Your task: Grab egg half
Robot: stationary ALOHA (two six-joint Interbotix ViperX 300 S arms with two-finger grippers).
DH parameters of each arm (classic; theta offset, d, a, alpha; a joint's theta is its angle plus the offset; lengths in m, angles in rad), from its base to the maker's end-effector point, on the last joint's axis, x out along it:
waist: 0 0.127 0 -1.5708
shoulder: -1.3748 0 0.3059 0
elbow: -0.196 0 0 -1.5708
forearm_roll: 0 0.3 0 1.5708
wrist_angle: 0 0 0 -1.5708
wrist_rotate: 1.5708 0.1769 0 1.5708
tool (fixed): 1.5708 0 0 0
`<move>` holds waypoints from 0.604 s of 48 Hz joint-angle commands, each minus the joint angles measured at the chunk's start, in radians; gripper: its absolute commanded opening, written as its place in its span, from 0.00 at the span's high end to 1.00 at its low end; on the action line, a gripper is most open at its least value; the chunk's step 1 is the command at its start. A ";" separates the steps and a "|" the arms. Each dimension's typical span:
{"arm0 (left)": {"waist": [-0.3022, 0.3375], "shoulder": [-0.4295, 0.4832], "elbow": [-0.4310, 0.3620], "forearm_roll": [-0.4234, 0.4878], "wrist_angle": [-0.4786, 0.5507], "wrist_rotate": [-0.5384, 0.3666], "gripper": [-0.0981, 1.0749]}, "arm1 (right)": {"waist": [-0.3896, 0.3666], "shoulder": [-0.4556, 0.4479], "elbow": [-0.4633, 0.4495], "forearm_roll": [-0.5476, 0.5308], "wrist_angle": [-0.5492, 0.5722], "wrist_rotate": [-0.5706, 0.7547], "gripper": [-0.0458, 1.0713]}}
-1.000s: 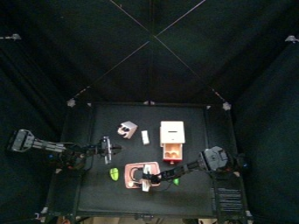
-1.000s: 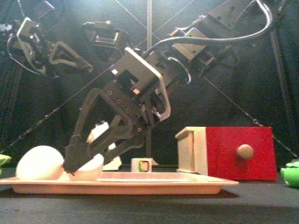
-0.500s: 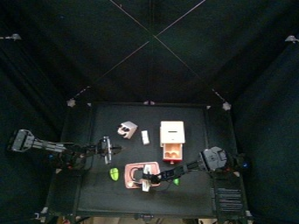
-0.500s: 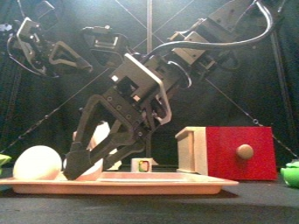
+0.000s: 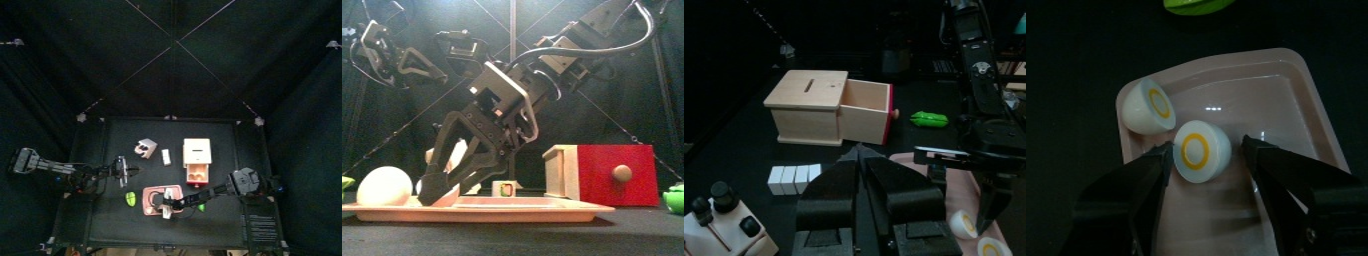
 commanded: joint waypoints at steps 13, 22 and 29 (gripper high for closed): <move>0.000 0.002 -0.012 0.005 -0.005 0.002 0.50 | -0.003 -0.040 -0.023 0.006 -0.002 0.000 0.24; 0.000 0.002 -0.012 0.005 -0.005 0.002 0.50 | -0.003 -0.066 -0.023 0.006 -0.002 0.000 0.24; 0.000 0.002 -0.012 0.005 -0.005 0.002 0.50 | -0.003 -0.091 -0.020 0.006 -0.002 0.000 0.24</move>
